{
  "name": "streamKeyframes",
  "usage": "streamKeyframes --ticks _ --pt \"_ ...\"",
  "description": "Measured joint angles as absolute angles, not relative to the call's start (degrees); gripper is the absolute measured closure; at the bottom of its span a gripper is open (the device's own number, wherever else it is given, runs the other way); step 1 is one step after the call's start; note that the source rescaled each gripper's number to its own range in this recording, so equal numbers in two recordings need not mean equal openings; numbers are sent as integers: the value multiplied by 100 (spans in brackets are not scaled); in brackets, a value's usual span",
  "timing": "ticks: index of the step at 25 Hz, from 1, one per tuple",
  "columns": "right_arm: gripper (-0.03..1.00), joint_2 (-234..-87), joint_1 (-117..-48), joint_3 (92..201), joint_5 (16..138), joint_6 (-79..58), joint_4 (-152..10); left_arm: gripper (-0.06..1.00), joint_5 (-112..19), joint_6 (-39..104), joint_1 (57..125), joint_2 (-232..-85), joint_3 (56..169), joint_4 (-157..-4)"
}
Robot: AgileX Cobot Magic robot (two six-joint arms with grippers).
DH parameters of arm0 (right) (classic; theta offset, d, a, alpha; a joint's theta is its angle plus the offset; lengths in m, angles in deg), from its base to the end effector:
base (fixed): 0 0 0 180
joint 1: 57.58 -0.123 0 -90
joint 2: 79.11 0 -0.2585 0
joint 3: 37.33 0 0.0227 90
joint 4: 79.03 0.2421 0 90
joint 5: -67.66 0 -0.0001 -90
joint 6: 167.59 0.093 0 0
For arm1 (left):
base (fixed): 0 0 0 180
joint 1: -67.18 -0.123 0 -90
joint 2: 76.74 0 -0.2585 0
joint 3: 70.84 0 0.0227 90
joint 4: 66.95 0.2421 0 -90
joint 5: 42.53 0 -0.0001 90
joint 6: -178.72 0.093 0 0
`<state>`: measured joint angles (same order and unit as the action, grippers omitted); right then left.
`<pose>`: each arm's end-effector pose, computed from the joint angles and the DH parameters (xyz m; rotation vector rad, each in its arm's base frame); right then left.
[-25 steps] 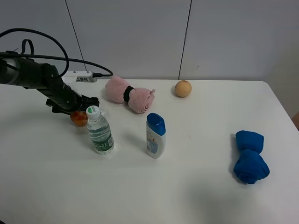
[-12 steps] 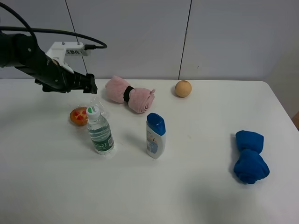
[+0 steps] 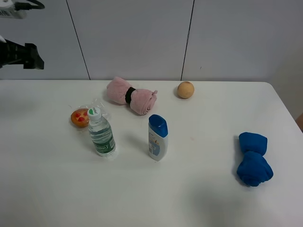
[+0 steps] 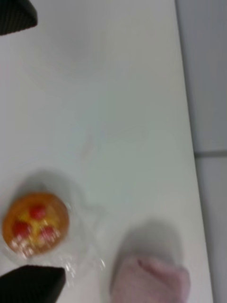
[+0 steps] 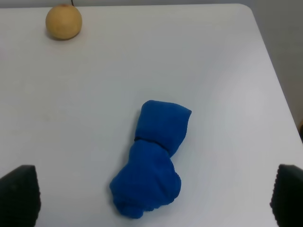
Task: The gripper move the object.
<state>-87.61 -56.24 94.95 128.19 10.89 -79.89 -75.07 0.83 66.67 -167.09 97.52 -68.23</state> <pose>0.0159 -0.0016 0.2727 -0.0025 2.0379 -0.0493 0.3093 0.0016 0.2881 0.0166 2.3477 -0.0009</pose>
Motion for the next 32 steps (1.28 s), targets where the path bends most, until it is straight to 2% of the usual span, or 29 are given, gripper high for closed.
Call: streamKeyframes --ticks 6,15,19,25,32 --pt "-3 -8761 -5624 9495 12819 1089 -7989 -4 -8164 96 6383 -15545 9752 -6750" --pt "-3 -8761 -5624 9495 12819 1089 -7989 -4 -10055 -209 6105 -13358 9756 -6281" --pt "-3 -8761 -5624 9495 12819 1089 -7989 -4 -10492 -463 6098 -12492 9670 -5999" --pt "-3 -8761 -5624 9495 12819 1089 -7989 -4 -10500 -574 6098 -11233 8561 -5993" --pt "-3 -8761 -5624 9495 12819 1089 -7989 -4 -9924 -587 6098 -9529 6974 -6346"
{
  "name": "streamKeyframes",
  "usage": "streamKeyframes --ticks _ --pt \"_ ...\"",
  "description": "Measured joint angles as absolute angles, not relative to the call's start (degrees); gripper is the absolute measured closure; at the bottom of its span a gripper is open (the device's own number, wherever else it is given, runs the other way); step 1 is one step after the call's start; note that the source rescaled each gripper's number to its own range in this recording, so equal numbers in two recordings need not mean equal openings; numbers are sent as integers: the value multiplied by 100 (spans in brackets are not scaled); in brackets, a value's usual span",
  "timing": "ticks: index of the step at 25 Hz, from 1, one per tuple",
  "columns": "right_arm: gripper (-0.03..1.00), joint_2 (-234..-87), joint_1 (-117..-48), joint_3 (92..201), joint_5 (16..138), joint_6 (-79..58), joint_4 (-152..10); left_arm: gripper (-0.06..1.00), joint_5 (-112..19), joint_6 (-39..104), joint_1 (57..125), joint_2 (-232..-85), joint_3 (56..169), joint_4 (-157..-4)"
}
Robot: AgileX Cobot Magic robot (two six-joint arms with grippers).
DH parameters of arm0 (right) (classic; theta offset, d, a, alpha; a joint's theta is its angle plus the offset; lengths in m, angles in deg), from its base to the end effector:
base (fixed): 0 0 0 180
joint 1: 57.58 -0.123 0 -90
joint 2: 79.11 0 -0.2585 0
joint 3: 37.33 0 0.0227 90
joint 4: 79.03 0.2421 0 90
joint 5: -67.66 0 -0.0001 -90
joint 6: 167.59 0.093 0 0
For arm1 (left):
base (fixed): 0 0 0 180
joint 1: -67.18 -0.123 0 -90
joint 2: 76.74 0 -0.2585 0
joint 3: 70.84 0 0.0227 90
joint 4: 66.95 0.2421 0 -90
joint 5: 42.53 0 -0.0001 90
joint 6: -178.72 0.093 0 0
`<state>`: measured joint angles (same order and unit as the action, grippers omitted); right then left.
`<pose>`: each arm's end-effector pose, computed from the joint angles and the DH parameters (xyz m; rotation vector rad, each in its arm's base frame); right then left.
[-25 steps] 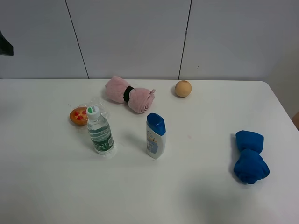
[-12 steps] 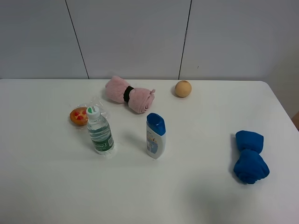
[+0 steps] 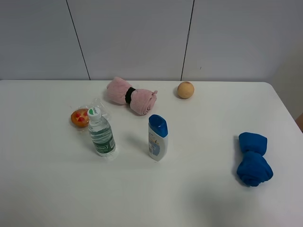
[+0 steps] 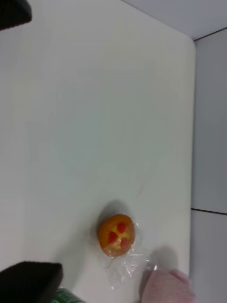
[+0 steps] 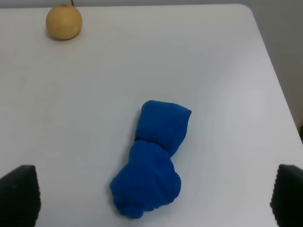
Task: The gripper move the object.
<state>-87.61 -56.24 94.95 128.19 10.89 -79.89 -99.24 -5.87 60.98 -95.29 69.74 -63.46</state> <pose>0.0159 -0.0016 0.2727 -0.0025 2.0379 -0.0493 0.0318 0.0082 0.3141 -0.1874 1.9924 0.0904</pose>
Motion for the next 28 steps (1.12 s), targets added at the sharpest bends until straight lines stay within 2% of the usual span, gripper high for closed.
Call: streamKeyframes --ticks 8,28 --pt "-3 -8761 -5624 9495 12819 1089 -7989 -4 -9950 -588 6098 -8546 6350 -6291" --pt "-3 -8761 -5624 9495 12819 1089 -7989 -5 -10249 -588 6098 -8509 6172 -6274"
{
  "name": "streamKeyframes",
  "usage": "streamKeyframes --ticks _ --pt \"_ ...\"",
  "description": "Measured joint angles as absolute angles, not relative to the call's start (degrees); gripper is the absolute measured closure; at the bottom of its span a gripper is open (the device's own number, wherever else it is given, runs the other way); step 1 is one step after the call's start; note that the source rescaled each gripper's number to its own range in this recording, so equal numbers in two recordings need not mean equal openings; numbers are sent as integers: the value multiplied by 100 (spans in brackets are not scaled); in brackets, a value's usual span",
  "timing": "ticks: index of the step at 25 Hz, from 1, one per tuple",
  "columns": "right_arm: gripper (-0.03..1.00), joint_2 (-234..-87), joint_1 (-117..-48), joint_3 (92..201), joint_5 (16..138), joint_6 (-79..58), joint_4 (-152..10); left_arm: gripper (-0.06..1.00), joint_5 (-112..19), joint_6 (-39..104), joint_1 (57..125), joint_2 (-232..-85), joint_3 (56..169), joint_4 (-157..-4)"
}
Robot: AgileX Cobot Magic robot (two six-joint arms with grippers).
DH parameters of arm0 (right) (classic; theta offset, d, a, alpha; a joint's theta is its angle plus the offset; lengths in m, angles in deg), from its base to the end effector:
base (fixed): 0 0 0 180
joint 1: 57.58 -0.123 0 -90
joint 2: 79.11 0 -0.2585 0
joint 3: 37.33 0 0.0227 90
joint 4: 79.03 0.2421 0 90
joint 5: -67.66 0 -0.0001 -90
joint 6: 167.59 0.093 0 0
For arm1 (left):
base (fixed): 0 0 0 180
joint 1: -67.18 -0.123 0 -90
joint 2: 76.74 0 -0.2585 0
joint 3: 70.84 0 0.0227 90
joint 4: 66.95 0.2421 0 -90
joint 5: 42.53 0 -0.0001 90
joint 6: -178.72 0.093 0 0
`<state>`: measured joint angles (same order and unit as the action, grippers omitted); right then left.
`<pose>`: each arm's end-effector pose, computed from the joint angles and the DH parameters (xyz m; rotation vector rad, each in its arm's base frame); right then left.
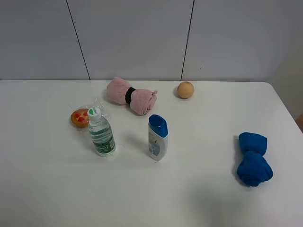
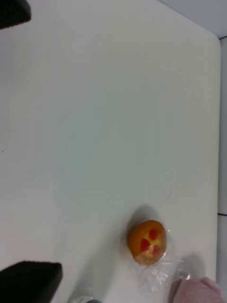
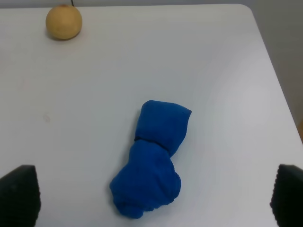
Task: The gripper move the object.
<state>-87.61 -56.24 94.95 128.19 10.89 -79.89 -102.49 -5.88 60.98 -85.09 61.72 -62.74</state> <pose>0.0159 -0.0016 0.2727 -0.0025 2.0379 -0.0493 0.0146 0.0075 0.2751 -0.1932 2.0104 0.1053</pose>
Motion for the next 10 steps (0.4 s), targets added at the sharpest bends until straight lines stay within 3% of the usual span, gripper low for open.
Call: streamKeyframes --ticks 10 --pt "-3 -8761 -5624 9495 12819 1089 -7989 -5 -10249 -588 6098 -8509 6172 -6274"
